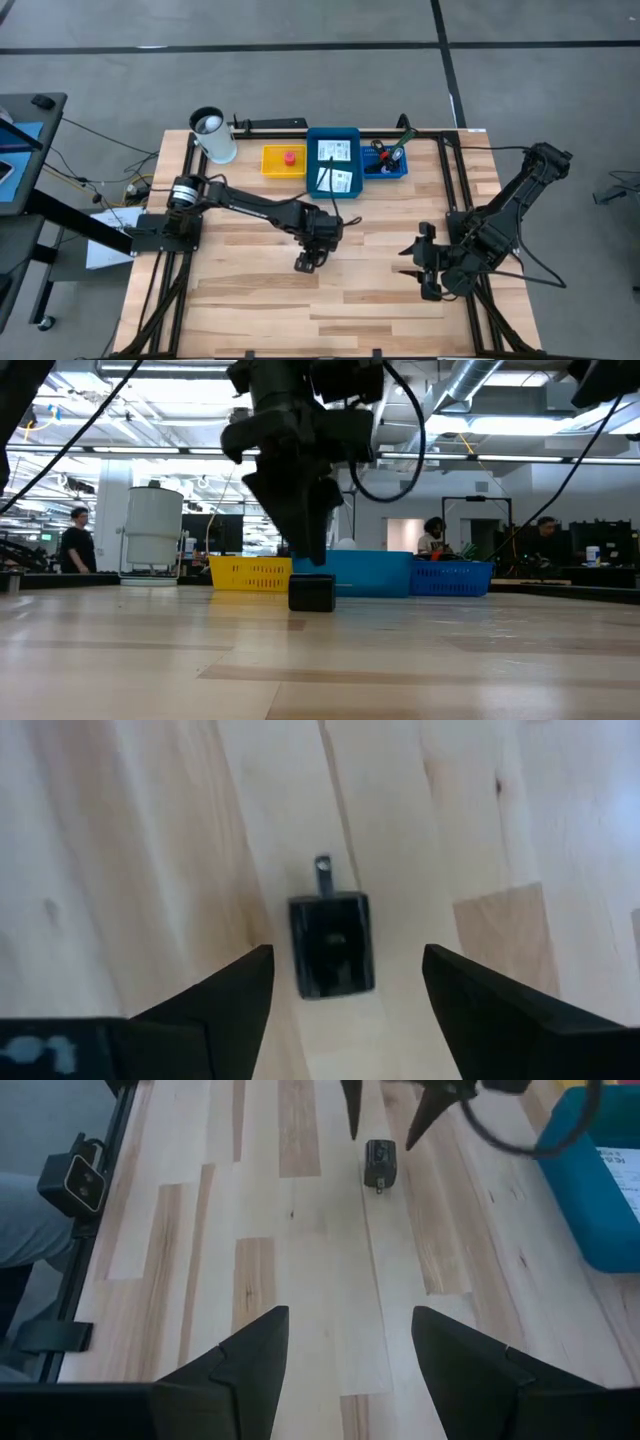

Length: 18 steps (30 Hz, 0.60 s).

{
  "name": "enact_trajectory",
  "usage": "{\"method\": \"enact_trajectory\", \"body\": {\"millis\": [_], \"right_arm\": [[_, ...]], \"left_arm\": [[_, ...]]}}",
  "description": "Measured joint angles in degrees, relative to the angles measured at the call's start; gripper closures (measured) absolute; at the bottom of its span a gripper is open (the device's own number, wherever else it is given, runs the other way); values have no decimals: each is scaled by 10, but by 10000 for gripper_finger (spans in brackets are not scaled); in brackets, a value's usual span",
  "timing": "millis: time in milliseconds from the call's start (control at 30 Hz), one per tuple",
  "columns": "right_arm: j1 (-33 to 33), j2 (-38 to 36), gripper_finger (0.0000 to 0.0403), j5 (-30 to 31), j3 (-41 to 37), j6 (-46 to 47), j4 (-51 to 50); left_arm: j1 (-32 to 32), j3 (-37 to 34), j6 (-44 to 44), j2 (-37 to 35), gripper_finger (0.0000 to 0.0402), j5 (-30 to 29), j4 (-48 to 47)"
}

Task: Pick and place items into bin
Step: Put the black charger adapter into the yellow bin

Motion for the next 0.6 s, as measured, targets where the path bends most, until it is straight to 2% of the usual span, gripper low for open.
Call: {"method": "enact_trajectory", "body": {"millis": [600], "right_arm": [[0,0,194,-7,0,6,-6]], "left_arm": [[-2,3,-10,31,154,-12,24]]}}
